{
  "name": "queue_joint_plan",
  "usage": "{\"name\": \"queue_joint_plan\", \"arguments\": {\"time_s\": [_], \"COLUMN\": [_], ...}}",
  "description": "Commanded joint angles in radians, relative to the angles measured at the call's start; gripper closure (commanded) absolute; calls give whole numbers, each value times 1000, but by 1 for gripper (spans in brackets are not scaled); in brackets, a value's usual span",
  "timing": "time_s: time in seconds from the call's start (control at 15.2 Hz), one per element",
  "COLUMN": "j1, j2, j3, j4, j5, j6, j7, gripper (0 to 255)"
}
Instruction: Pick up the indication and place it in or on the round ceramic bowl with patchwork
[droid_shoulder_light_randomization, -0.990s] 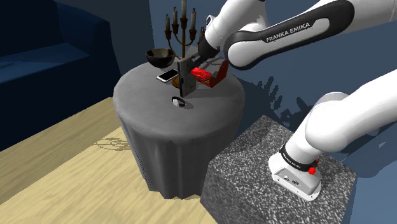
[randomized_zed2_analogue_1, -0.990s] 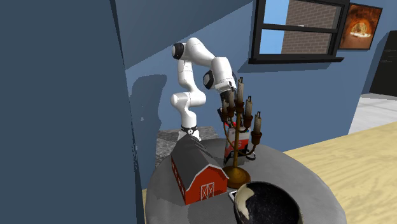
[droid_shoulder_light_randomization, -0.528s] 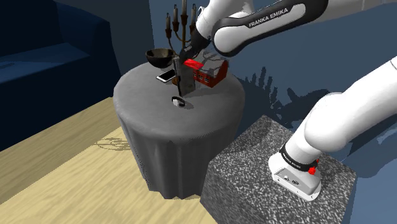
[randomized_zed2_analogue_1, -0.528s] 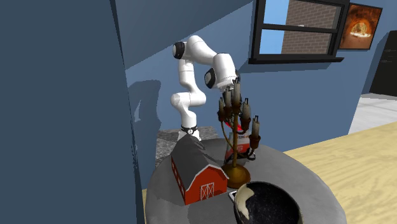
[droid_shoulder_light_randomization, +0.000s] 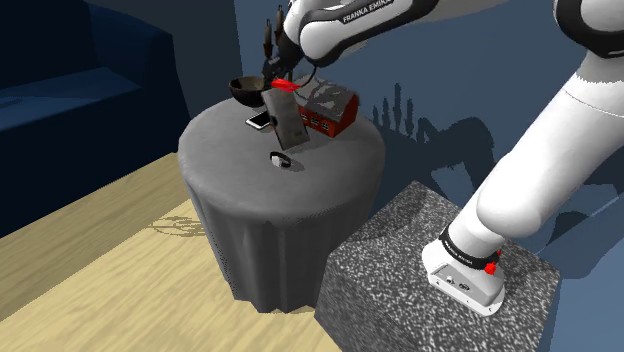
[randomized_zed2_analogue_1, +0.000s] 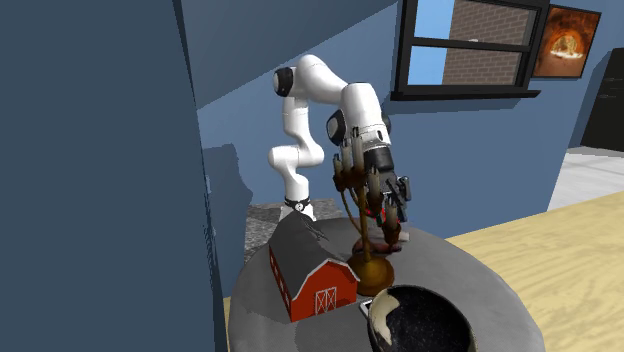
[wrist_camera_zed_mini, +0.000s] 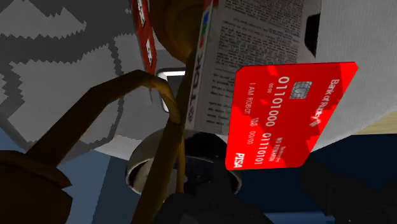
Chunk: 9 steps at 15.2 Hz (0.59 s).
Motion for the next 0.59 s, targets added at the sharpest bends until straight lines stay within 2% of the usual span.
{"name": "queue_joint_plan", "arguments": {"time_s": [0.0, 0.53], "j1": [-6, -22], "j2": [79, 391], "j3": [-6, -20], "j4": [100, 540], "j5": [-4, -15], "j6": [-21, -152], "j7": [-13, -54], "gripper": [255, 255]}}
